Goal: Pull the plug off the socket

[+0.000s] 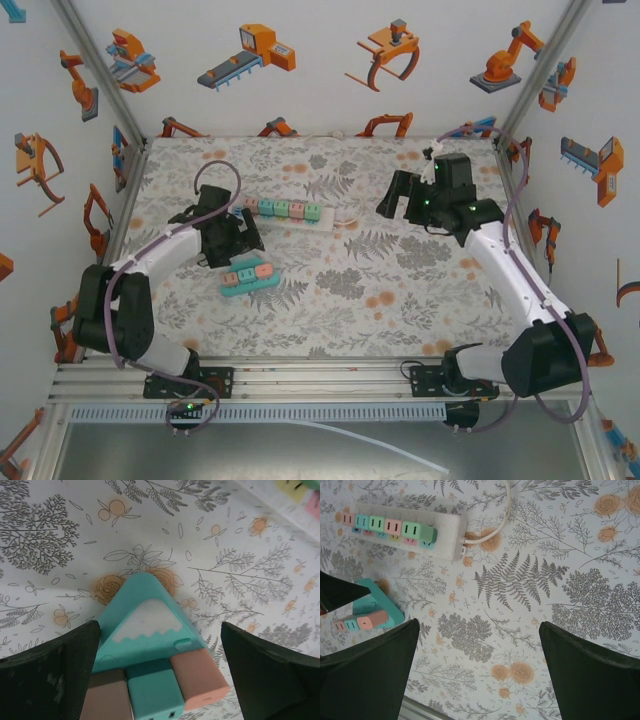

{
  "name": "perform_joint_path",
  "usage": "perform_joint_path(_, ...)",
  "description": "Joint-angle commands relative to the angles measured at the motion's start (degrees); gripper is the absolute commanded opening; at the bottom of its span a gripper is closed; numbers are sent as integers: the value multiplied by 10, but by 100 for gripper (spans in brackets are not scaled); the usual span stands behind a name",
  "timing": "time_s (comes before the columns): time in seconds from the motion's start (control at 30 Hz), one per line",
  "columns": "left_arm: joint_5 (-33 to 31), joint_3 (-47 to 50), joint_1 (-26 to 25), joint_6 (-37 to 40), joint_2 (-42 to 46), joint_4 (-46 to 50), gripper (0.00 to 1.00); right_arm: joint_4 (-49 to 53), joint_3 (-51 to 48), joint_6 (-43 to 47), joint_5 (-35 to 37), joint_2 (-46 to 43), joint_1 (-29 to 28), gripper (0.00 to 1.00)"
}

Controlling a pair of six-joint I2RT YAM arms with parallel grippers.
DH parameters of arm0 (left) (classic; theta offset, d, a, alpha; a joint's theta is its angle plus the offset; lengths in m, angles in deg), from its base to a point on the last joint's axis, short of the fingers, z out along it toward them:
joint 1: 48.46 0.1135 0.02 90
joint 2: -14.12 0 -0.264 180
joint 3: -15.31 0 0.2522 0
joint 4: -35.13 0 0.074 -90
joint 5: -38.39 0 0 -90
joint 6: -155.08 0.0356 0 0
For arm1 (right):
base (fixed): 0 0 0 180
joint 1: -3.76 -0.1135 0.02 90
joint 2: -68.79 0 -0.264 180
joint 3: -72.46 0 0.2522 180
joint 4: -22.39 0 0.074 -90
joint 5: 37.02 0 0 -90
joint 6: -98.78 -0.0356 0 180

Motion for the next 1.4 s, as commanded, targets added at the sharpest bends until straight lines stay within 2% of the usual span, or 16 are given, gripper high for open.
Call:
perform_joint_path(0.0,53,3,-7,-22,-17,-10,99,13,-5,-3,8,-25,-1,93)
perform_joint_path(0.2,65,-1,-63,-102,-45,-8,95,12,-11,-4,27,-35,-1,93)
perform_joint_path(0.37,37,-22,-133,-169,-74,-9,91,14,-8,-3,49,-36,-1,93)
perform_joint_path(0.5,22,-52,-150,-175,-87,-23,91,-12,-32,27,-10,-44,-10,93)
perform_joint_path(0.63,21,-75,-129,-183,-56,-30,95,-34,-78,78,-36,-50,-94,93)
perform_joint_path(0.73,-15,-106,-105,-159,-19,24,99,-84,-118,166,-20,-59,-198,94)
perform_joint_path(0.83,-45,-122,-62,-153,30,81,99,-155,-140,214,-12,-49,-291,95)
perform_joint_path(0.93,-85,-131,-25,-133,72,140,97,-183,-125,246,-14,-6,-361,96)
perform_joint_path(1.03,-96,-124,10,-119,107,170,97,-153,-83,288,4,50,-430,96)
perform_joint_path(1.13,-93,-110,32,-116,137,187,97,-156,-67,296,14,83,-465,95)
perform_joint_path(1.23,-85,-97,36,-104,159,192,97,-139,-46,340,22,122,-505,89)
perform_joint_path(1.37,-27,-87,38,-47,178,185,97,-121,-8,340,99,181,-542,86)
